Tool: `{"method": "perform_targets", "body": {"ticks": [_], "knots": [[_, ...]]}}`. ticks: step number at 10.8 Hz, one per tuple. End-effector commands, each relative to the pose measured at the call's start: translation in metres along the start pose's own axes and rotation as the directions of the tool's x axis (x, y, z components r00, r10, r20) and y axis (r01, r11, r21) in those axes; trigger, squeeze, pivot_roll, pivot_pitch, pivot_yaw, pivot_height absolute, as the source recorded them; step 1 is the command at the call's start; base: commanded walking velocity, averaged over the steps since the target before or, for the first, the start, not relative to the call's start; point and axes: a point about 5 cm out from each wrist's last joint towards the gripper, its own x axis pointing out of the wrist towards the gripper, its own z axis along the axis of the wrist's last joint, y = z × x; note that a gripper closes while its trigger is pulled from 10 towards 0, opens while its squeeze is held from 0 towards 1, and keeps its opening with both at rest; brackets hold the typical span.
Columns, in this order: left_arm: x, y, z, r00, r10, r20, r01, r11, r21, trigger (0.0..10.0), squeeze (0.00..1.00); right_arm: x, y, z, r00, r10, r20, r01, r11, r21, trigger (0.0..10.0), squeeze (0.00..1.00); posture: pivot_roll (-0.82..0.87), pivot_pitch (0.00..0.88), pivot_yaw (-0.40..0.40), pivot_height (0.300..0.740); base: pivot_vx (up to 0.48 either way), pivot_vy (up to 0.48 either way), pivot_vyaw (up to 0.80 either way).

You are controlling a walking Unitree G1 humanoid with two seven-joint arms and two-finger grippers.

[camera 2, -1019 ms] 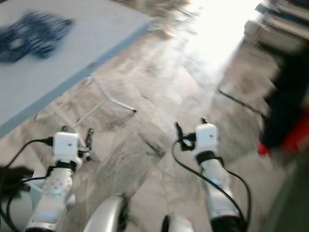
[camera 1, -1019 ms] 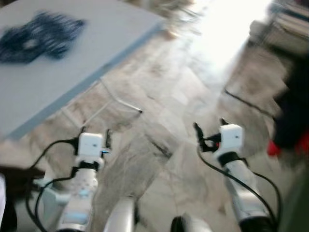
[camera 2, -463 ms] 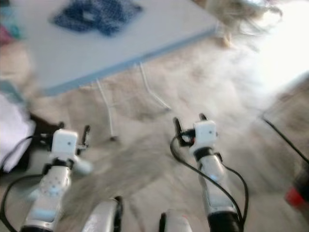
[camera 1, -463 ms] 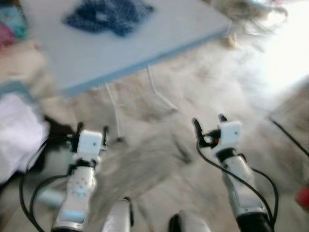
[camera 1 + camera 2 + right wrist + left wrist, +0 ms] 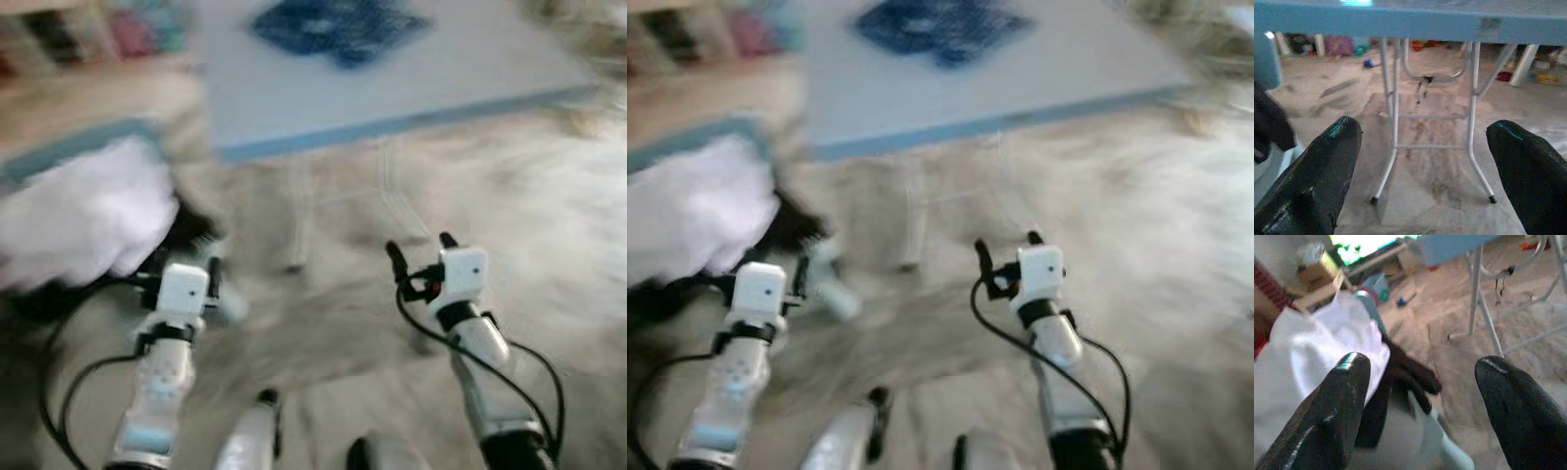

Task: Hang hanger

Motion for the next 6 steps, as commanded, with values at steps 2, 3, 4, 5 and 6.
{"method": "perform_targets", "body": {"ticks": [2, 3, 4, 5, 6], "knots": [[-0.0017, -0.0001, -0.0021, 1.000, 0.000, -0.009, 0.000, 1.000, 0.021, 10.0, 0.00, -0.0001, -0.0025, -0.0002, 1.000, -0.007, -0.003, 0.007, 1.000, 0.003, 10.0, 0.00, 0.03, 0.218, -0.018, 0.740, 0.000, 0.000, 0.79], [-0.0011, 0.0013, -0.0023, 1.000, 0.007, -0.012, -0.006, 1.000, 0.026, 10.0, 0.00, -0.0001, -0.0030, -0.0001, 1.000, -0.009, -0.001, 0.009, 1.000, 0.008, 10.0, 0.00, 0.03, 0.219, -0.020, 0.740, 0.000, 0.000, 0.78], [-0.0010, 0.0018, -0.0026, 1.000, 0.008, -0.014, -0.008, 1.000, 0.027, 10.0, 0.00, -0.0006, -0.0028, -0.0004, 1.000, -0.008, -0.002, 0.008, 1.000, 0.009, 10.0, 0.00, 0.03, 0.220, -0.020, 0.740, 0.000, 0.000, 0.78], [-0.0012, 0.0024, -0.0033, 1.000, 0.004, -0.021, -0.004, 0.999, 0.035, 10.0, 0.00, -0.0013, -0.0021, -0.0014, 1.000, -0.011, -0.008, 0.011, 1.000, 0.015, 10.0, 0.00, 0.03, 0.221, -0.021, 0.740, 0.000, 0.000, 0.43], [-0.0020, 0.0045, -0.0048, 1.000, 0.011, -0.028, -0.009, 0.999, 0.052, 10.0, 0.00, -0.0014, -0.0026, -0.0019, 1.000, -0.017, -0.011, 0.018, 1.000, 0.021, 10.0, 0.00, 0.03, 0.222, -0.022, 0.740, 0.000, 0.000, 0.00]]}}
